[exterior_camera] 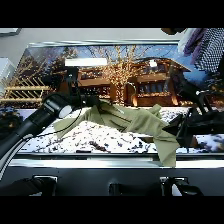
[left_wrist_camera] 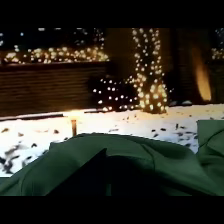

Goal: Fold the clothes and pants, and hang the long-sleeved shirts on hangers.

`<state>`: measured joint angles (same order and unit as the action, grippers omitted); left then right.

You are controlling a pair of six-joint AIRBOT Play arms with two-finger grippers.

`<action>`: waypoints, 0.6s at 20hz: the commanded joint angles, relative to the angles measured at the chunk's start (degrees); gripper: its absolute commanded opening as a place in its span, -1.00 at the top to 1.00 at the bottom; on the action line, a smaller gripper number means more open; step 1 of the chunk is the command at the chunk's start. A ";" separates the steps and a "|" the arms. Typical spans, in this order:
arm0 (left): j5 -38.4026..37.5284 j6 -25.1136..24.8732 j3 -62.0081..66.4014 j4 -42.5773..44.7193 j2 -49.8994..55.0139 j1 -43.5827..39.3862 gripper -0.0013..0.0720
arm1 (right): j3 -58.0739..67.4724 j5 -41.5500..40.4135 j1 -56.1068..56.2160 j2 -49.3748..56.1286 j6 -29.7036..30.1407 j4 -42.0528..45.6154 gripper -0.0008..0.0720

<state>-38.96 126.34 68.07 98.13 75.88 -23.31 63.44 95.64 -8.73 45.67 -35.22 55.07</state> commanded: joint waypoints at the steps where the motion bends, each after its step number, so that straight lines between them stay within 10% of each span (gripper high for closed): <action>1: 0.35 -0.44 3.02 -1.16 -0.31 -0.42 0.92 | -2.19 -2.95 0.00 0.24 0.02 -0.39 0.91; 12: -5.42 -0.24 4.46 -2.82 -6.08 -13.16 0.92 | -8.22 -21.75 9.70 9.35 0.00 -9.29 0.91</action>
<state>-41.21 125.97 72.38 96.25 70.91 -32.16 55.77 81.54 -4.45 51.81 -35.22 47.29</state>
